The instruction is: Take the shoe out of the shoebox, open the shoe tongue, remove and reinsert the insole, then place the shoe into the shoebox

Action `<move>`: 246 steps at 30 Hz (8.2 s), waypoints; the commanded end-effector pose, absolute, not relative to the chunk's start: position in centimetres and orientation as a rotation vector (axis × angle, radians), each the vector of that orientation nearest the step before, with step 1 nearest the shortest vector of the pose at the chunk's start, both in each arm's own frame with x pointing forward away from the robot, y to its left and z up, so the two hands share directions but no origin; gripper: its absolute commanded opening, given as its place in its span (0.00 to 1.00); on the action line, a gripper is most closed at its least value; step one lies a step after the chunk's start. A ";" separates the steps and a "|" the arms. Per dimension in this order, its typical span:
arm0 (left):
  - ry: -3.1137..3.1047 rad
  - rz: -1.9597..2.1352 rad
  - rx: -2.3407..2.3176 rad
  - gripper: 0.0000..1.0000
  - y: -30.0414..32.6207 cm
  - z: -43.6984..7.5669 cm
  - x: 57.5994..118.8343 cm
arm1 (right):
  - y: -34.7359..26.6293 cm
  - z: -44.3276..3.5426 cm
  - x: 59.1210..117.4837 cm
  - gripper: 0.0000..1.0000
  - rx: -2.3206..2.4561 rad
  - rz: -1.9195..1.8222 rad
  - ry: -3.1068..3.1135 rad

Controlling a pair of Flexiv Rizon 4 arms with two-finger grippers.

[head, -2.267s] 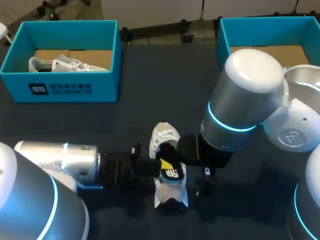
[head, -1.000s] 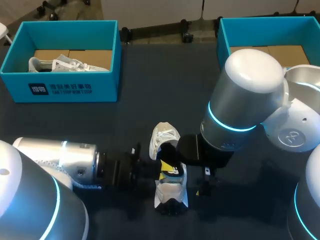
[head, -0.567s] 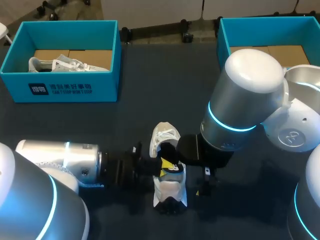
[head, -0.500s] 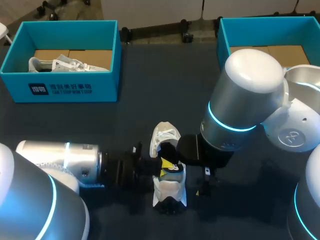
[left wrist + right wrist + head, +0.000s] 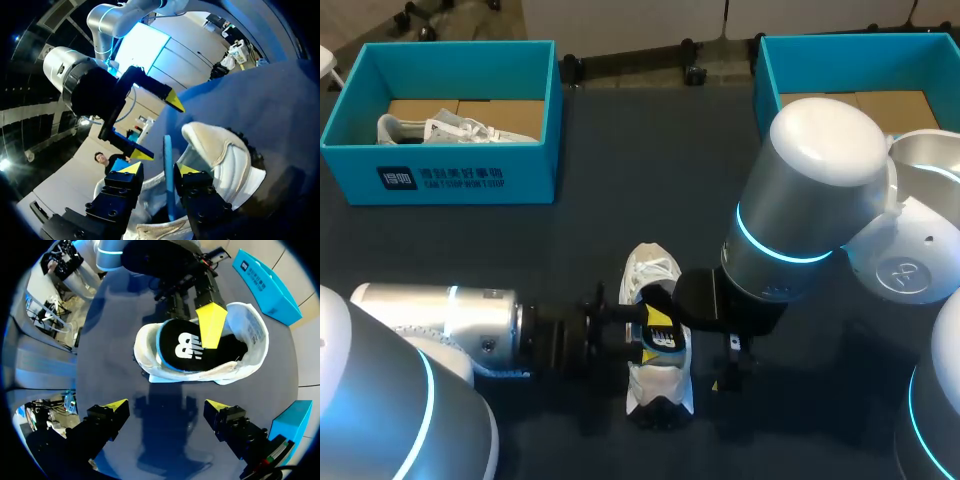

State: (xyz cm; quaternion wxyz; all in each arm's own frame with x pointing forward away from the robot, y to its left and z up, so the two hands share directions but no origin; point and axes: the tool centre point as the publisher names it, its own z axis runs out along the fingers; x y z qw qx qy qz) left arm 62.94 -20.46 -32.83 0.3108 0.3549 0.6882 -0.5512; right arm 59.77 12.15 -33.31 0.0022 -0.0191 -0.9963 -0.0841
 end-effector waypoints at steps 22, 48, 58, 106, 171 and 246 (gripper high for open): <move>1.864 -1.341 0.963 0.00 -20.6 -35.1 64.1 | 12.2 -33.5 59.7 1.00 -0.061 -0.266 -3.126; 1.887 -1.425 0.985 0.00 -20.0 -34.1 61.2 | 12.2 -33.5 59.7 1.00 -0.061 -0.266 -3.126; 1.946 -1.342 0.969 0.00 -20.4 -35.9 62.7 | 12.2 -33.5 59.7 1.00 -0.061 -0.266 -3.126; 2.136 -1.298 1.172 0.36 -12.9 -29.8 59.3 | 6.7 -30.1 60.3 1.00 -0.071 -0.269 -3.121; 2.476 -0.351 2.401 0.00 -12.5 -23.1 62.1 | -0.6 -26.4 62.2 1.00 -0.082 -0.257 -3.101; 2.426 -0.104 2.497 0.00 -18.6 -41.0 59.8 | -0.6 -26.4 62.2 1.00 -0.082 -0.257 -3.101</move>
